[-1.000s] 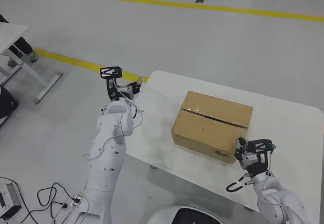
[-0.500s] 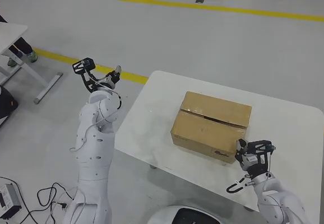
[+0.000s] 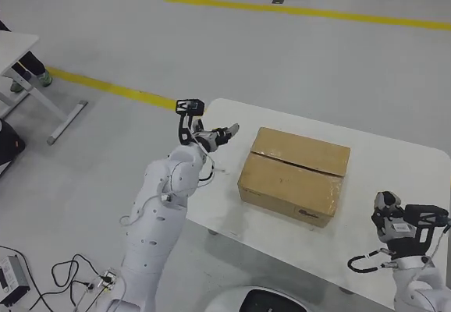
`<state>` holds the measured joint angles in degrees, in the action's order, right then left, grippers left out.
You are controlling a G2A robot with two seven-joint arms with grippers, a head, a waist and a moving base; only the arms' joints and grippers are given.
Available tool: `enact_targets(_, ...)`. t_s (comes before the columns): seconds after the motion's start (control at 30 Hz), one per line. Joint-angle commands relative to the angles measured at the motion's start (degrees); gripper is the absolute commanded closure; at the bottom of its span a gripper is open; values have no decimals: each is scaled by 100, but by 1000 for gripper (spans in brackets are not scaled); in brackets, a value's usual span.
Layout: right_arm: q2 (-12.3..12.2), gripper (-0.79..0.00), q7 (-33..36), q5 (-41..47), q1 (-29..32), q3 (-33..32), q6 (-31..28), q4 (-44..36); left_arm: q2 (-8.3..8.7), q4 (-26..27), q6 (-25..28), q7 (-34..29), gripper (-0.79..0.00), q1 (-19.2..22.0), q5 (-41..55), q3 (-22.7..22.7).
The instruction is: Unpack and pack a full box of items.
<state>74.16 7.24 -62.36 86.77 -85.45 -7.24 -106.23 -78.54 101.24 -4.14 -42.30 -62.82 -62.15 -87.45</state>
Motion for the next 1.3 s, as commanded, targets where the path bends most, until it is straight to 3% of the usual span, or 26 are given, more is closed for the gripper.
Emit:
enact_targets(0.0, -27, 0, -25, 12, 251, -284, 10, -153, 2, 52, 272, -257, -785, -71, -104, 351)
enact_targets(0.13, -74, 0, -102, -233, 737, -704, 48, -356, 11, 34, 780, -746, -785, -45, -358, 894)
enact_targets(0.27, -91, 0, -192, -197, 1085, -973, 81, -446, 9, -54, 1094, -780, -785, -72, -746, 1396)
enact_targets(0.47, -91, 0, -270, -70, 1267, -1129, 158, -492, -61, -285, 1024, -492, -785, 9, -856, 2023)
enact_targets(0.9, -78, 0, -367, 2, 1420, -1029, 152, -591, -66, -304, 1002, -474, -785, 18, -849, 2050)
enact_targets(1.03, -77, 0, -367, -39, 1427, -969, 132, -516, -46, -405, 1150, -143, -785, -13, -1150, 2099)
enact_targets(1.27, -81, 0, -363, -69, 1382, -951, 101, -454, -38, -1091, 1960, 586, -785, 812, -2707, 2637)
